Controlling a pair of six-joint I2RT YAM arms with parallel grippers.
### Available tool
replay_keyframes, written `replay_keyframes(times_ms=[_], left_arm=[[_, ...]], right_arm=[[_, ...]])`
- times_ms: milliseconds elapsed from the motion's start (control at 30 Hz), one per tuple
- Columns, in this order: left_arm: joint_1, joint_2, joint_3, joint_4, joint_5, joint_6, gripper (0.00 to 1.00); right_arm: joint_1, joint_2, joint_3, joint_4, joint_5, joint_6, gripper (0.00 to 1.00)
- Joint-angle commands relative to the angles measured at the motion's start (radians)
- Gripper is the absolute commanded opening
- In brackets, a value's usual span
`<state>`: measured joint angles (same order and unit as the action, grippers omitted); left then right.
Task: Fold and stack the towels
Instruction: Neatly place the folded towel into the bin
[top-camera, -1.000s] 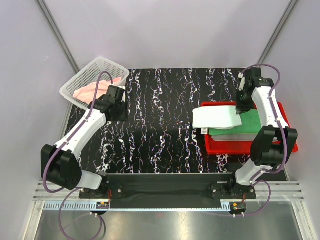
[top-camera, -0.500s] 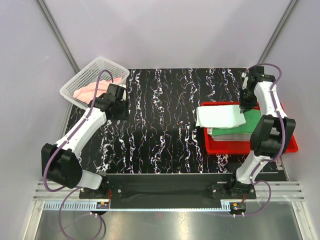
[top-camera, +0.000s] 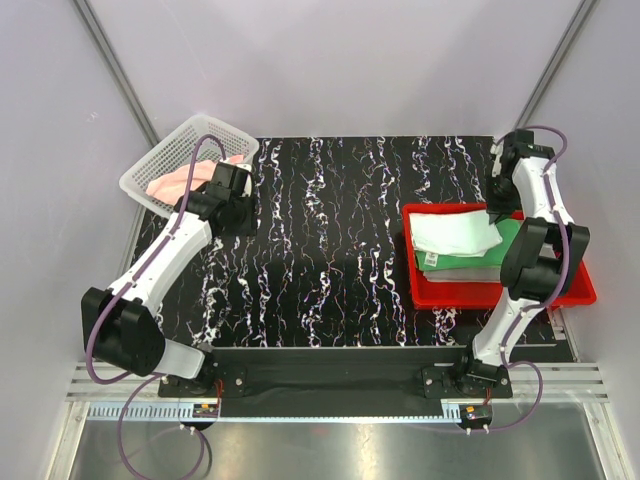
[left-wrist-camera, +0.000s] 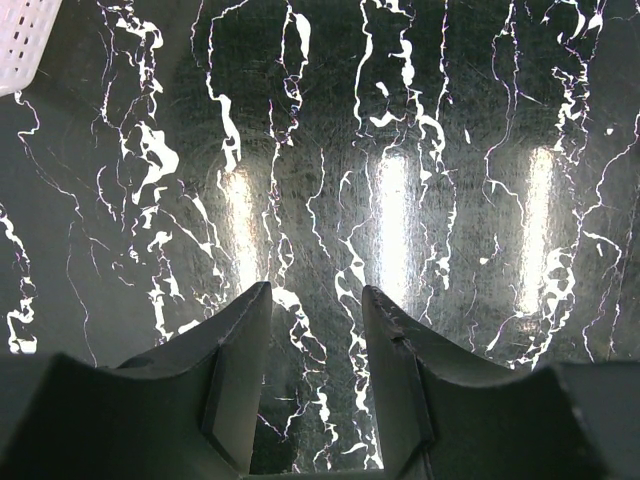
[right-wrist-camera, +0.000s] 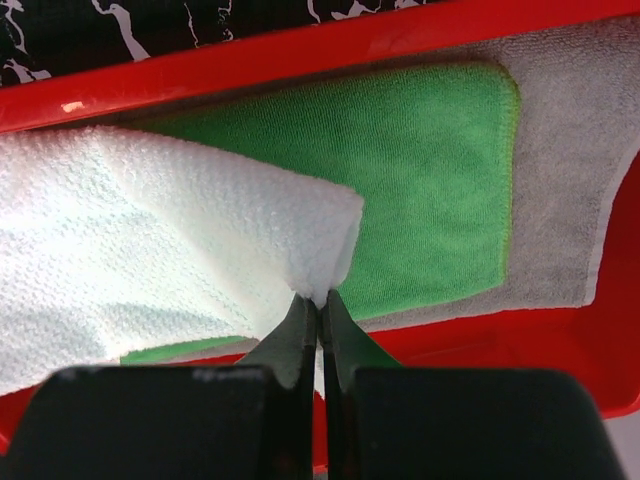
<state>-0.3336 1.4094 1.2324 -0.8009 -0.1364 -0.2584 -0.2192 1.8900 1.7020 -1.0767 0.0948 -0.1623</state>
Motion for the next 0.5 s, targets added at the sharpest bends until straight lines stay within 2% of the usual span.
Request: replay_keyframes(times_ms=[0,100,200,300,333,400,467], left_arm=[[0.004,-0.003,0.041,0.008,-0.015,0.013,0.46],[0.004,-0.003,0.039,0.006,-0.015,0.011,0.46],[0.005,-0.001,0.044,0.008,-0.012,0.008,0.46],[0.005,-0.006,0.055,0.005,-0.003,0.001,0.47],[0.005,-0.007,0.058,0.005,0.004,-0.002,0.47],[0.004,-0.013,0.062,0.011,0.029,-0.008,0.47],[0.004,-0.026,0.056,0.026,0.055,-0.012,0.47]], right_arm=[[-0.005,0.035,0.047,0.023,0.019,-0.022,0.00],[-0.005,0.064,0.062,0.026,0.007,-0.016,0.00],[-0.005,0.083,0.094,0.008,-0.042,0.016,0.06],[-0.005,0.066,0.111,0.008,-0.041,0.069,0.33],[-0.005,0.058,0.110,0.008,-0.040,0.084,0.47],[-0.011,0.022,0.093,0.018,-0.040,0.145,0.49],[-0.032,-0.006,0.052,0.041,-0.061,0.234,0.57]])
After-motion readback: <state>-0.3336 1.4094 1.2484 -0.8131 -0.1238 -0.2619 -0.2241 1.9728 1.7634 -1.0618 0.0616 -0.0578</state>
